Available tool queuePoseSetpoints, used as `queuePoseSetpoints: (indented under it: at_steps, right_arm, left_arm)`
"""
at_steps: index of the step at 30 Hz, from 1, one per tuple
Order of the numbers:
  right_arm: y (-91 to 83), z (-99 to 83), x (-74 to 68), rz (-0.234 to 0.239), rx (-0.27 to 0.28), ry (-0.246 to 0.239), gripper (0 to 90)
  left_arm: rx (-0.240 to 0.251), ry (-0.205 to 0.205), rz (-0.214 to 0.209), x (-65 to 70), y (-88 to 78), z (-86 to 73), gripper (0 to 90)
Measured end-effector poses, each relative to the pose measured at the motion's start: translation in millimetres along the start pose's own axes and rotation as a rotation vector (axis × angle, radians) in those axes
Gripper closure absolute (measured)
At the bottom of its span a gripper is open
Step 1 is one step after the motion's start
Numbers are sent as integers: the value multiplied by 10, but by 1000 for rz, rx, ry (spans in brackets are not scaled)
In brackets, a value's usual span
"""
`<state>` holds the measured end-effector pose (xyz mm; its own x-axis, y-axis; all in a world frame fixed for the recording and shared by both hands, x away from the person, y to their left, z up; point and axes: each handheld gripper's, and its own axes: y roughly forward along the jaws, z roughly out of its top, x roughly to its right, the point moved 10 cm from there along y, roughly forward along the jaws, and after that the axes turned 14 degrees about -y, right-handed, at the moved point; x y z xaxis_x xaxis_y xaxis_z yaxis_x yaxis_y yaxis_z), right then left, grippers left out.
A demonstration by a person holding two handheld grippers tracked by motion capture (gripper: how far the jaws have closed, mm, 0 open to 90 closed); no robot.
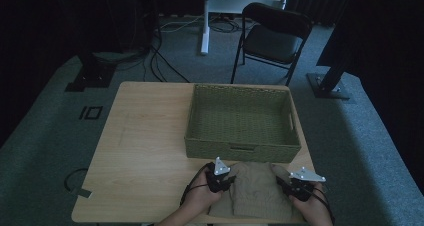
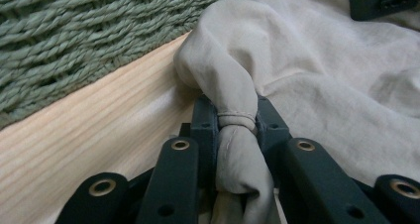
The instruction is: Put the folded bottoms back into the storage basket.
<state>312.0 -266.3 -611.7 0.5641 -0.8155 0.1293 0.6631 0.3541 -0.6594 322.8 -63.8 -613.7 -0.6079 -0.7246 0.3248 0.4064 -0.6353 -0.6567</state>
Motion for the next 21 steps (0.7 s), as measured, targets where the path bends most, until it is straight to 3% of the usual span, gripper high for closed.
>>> queuePoseSetpoints:
  at_steps: [7,11,15,21]
  right_arm:
    - [-124,229,-71,41,66,24,769]
    - [-207,375,-102,40,97,5,770]
    - [-303,527,-131,43,130,-12,770]
    - [-427,712,-135,50,171,-28,770]
  left_arm:
    - [41,9,-16,-3,-282,196,782]
    - [83,-5,-20,-9,-396,272,781]
    - [93,16,-15,-5,-494,314,780]
    - [125,13,-25,24,-646,435,780]
